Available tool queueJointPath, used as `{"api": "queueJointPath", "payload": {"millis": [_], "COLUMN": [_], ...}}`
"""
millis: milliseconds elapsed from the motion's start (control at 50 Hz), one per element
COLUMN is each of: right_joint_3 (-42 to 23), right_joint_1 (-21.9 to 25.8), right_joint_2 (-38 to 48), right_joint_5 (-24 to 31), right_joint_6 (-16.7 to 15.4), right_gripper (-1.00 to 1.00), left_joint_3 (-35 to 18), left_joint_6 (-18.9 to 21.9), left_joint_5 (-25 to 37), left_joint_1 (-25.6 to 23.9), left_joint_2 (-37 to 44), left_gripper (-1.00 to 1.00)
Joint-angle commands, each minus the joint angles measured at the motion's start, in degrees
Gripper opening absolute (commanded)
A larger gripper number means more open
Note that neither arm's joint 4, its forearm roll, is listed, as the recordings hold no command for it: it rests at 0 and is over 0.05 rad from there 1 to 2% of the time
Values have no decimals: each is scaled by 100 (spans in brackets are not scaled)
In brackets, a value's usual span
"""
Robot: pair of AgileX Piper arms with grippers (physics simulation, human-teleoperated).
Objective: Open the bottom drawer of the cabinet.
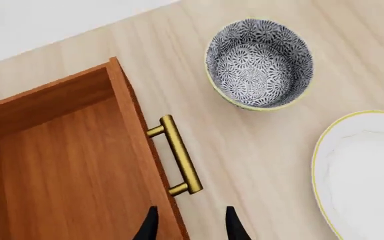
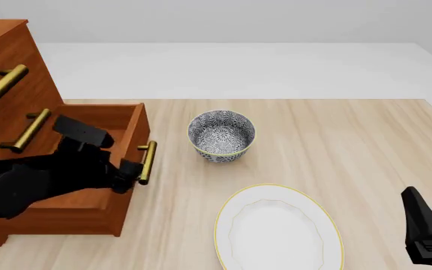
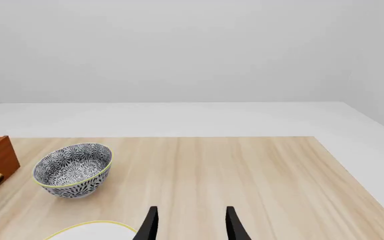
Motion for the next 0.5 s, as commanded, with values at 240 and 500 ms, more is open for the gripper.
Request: {"api": "queueJointPath", "payload": {"millis": [240,500], "right_joint_3": [0,0], "right_joint_1": [0,0], "right_joint_2": [0,0], "right_joint_5": [0,0], "right_joint_6": [1,0], "right_gripper": [100,100], "left_joint_3": [-40,-117], "left_joint_6": [431,76], "left_joint_5": [1235,2085], "left_joint_1": [-273,-55], "left_joint_2": [-2843,-4396], "left_gripper": [100,100]}}
